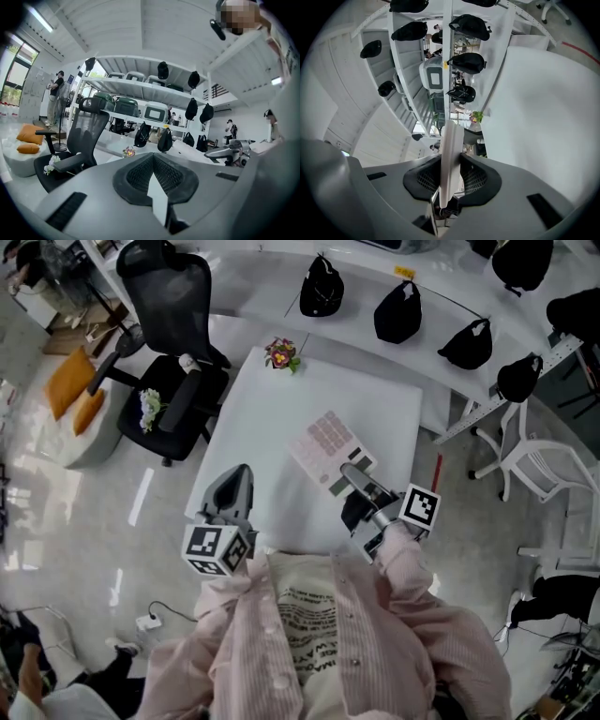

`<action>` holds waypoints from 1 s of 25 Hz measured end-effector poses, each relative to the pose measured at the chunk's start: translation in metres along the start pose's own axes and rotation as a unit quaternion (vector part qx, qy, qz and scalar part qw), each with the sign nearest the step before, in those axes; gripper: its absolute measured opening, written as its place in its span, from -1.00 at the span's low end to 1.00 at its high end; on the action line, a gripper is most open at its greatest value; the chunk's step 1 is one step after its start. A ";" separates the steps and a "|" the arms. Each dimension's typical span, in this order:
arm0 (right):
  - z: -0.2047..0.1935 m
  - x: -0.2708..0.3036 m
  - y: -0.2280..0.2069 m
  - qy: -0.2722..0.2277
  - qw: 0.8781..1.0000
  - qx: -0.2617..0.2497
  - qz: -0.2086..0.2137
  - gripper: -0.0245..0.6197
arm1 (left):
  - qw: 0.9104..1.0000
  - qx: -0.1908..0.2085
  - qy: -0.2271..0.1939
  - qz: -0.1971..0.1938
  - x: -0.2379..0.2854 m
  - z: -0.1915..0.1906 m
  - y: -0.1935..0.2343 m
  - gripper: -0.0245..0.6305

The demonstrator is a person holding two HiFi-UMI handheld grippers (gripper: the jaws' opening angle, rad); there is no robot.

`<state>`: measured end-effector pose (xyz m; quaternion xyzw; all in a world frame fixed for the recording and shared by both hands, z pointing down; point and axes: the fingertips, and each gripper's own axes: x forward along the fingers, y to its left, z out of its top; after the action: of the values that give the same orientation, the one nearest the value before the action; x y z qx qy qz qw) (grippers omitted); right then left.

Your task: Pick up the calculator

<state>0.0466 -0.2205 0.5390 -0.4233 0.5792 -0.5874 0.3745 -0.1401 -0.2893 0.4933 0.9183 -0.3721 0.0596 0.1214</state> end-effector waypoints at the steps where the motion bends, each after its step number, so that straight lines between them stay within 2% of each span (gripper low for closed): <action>1: 0.001 -0.001 0.001 -0.002 1.000 0.001 0.003 -0.66 | 1.000 0.001 -0.001 0.000 -0.001 0.001 0.000 -0.93; 25: -0.001 -0.007 0.000 0.000 1.000 0.007 -0.001 -0.66 | 1.000 0.004 -0.003 0.017 -0.013 0.004 0.002 -0.93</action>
<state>0.0486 -0.2137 0.5382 -0.4210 0.5746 -0.5919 0.3771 -0.1507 -0.2834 0.4868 0.9126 -0.3874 0.0602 0.1161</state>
